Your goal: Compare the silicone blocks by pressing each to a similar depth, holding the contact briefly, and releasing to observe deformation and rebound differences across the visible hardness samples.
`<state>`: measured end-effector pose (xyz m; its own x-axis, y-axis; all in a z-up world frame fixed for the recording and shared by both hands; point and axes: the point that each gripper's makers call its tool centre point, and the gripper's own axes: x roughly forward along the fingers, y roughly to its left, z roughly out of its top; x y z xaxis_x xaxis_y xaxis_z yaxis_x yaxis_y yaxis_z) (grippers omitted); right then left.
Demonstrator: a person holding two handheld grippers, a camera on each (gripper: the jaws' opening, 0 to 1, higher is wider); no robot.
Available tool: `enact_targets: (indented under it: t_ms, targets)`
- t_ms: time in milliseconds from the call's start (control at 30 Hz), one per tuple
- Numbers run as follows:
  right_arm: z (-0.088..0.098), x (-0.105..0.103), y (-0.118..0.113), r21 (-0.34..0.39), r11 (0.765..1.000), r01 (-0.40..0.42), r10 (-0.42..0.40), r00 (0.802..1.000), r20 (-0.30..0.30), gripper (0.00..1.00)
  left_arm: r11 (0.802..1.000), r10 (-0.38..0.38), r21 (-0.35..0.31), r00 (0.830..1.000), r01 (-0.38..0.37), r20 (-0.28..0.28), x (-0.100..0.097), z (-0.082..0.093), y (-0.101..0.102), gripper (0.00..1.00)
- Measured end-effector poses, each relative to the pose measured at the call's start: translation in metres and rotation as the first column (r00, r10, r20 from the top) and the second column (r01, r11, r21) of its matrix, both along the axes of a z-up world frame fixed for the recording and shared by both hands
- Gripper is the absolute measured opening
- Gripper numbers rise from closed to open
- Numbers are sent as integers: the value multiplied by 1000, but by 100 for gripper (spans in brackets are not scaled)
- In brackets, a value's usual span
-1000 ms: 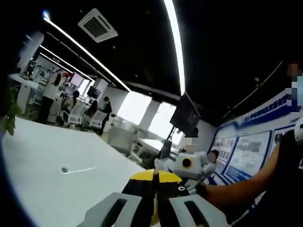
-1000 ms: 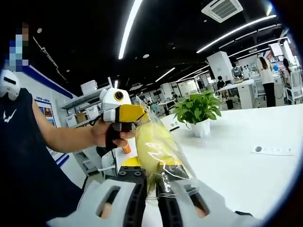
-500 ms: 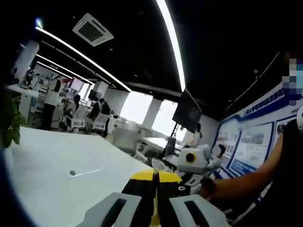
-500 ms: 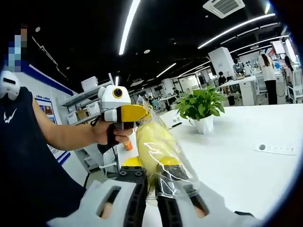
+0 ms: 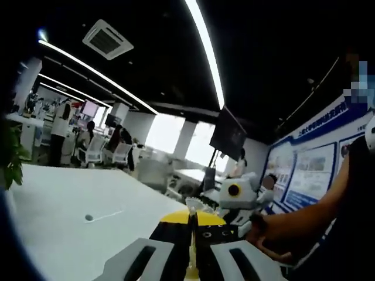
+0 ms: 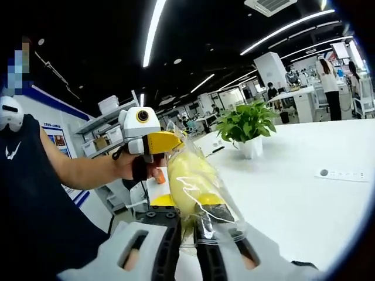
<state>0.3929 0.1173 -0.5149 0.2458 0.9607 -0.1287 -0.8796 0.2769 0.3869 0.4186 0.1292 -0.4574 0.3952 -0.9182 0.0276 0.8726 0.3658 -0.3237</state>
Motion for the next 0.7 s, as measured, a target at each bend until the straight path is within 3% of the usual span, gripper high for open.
enact_targets:
  t_ms: [300, 367, 400, 433, 700]
  targets:
    - [-4, 3, 0, -20, 1000, -2, 2, 1000, 21, 3, 1000, 15, 0, 1000, -15, -21, 1, -4, 0, 0]
    - [-5, 3, 0, -19, 1000, -4, 4, 1000, 19, 3, 1000, 21, -13, 998, -22, -62, 3, -5, 1, 0]
    - [-5, 3, 0, -20, 1000, -6, 6, 1000, 18, 3, 999, 21, -35, 992, -25, -123, 3, -6, 1, 0]
    - [-5, 3, 0, -19, 1000, -7, 7, 1000, 24, 2, 999, 17, -44, 991, -23, -132, 3, -6, 2, 0]
    - [-5, 3, -4, -14, 1000, -5, 6, 999, 32, 2, 999, 0, -41, 996, -4, -94, 0, -4, -3, 0]
